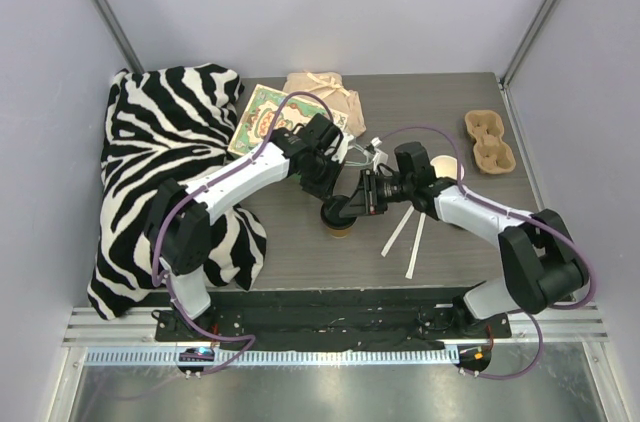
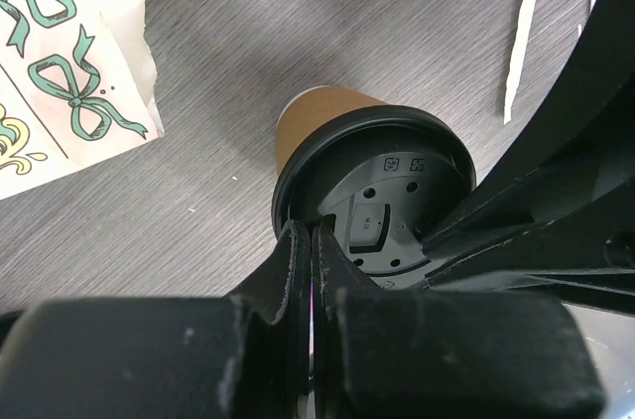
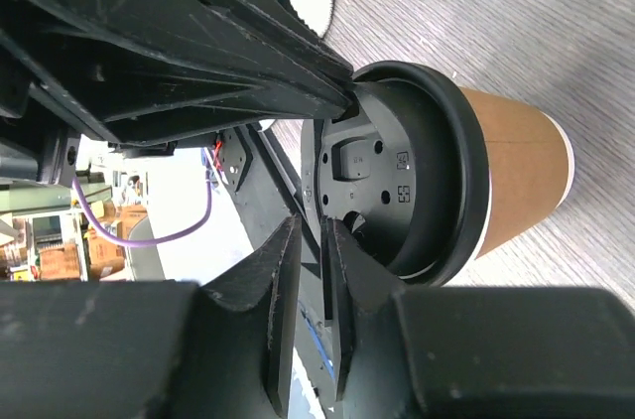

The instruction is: Pack the takeout coffee

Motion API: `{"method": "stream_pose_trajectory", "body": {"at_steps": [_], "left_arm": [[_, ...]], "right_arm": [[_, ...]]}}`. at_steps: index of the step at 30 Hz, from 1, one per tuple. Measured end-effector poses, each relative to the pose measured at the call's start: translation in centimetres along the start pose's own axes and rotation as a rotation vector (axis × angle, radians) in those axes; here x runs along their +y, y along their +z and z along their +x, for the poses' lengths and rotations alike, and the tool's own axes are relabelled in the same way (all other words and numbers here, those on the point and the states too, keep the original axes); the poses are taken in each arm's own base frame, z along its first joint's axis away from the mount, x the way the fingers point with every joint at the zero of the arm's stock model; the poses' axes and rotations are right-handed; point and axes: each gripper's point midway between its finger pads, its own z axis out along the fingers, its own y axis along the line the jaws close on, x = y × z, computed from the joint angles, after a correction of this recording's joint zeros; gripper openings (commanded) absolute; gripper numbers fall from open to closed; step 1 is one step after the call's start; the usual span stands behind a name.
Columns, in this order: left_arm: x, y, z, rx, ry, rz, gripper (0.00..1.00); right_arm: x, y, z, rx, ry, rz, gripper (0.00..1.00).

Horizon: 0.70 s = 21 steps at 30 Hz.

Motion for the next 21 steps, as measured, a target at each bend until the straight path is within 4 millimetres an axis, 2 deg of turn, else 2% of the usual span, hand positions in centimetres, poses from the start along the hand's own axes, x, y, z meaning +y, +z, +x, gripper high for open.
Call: {"method": "stream_pose_trajectory", "body": {"at_steps": [10, 21], "left_arm": [[-0.1, 0.0, 0.1, 0.004, 0.001, 0.006, 0.00], [-0.2, 0.1, 0.1, 0.006, -0.006, 0.030, 0.05]], "right_arm": [[-0.5, 0.0, 0.3, -0.001, 0.003, -0.029, 0.19], [-1.7, 0.1, 0.4, 0.045, 0.113, -0.080, 0.13]]}}
